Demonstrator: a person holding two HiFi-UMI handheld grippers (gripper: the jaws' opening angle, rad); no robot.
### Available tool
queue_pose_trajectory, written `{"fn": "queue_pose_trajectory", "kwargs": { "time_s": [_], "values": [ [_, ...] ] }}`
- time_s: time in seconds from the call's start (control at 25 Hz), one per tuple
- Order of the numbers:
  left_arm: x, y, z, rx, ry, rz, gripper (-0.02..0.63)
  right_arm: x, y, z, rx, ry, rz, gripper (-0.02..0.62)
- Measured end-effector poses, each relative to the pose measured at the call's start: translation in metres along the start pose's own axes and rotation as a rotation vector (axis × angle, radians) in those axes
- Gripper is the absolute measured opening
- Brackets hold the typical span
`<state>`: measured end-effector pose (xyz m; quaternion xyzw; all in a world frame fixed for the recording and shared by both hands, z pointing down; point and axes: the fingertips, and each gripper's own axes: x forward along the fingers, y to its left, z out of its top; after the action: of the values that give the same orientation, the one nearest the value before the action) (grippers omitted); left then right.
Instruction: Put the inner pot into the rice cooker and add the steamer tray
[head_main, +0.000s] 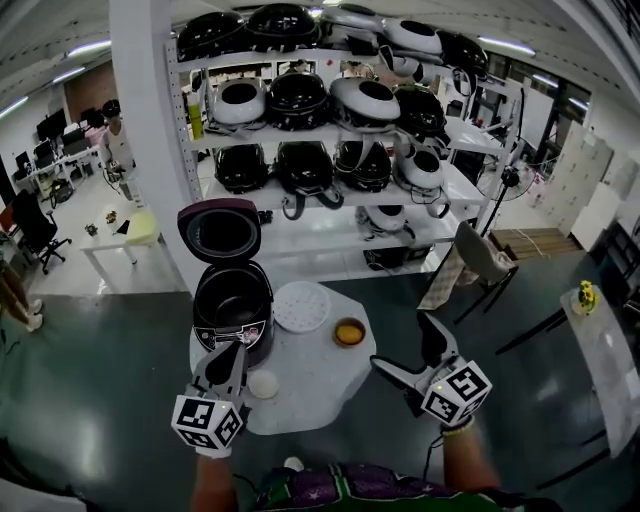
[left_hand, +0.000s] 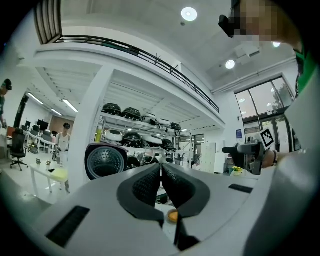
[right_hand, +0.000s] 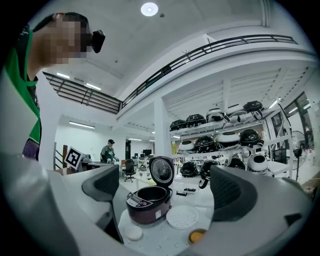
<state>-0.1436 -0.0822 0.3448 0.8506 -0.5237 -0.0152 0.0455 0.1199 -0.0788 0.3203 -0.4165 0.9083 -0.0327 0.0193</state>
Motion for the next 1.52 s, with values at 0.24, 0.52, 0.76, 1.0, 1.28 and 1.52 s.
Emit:
{"fn": "queue_pose_trajectory", "kwargs": {
  "time_s": [0.24, 0.52, 0.76, 1.0, 1.28, 1.52],
  "values": [
    [0.007, 0.021, 0.0, 0.0, 0.006, -0.043, 0.031, 0.029, 0.009, -0.006, -0.008, 0.012, -0.022, 0.586],
    [0.013, 0.045, 0.0, 0.007, 0.018, -0.105, 0.031, 0.069, 0.013, -0.019, -0.012, 0.042, -0.07, 0.586],
    [0.01, 0.05, -0.009, 0.01, 0.049, -0.164, 0.031, 0.092, 0.008, -0.038, -0.019, 0.067, -0.105, 0.586],
    [0.01, 0.062, -0.028, -0.094, 0.059, -0.198, 0.031, 0.113, 0.0, -0.063, -0.025, 0.125, -0.095, 0.586],
    [0.021, 0.077, -0.043, -0.109, 0.08, -0.123, 0.031, 0.153, -0.024, -0.105, -0.053, 0.254, 0.0, 0.566],
    [0.044, 0.083, -0.055, -0.124, 0.117, -0.02, 0.031, 0.197, -0.063, -0.14, -0.049, 0.324, 0.103, 0.563]
  ]
}}
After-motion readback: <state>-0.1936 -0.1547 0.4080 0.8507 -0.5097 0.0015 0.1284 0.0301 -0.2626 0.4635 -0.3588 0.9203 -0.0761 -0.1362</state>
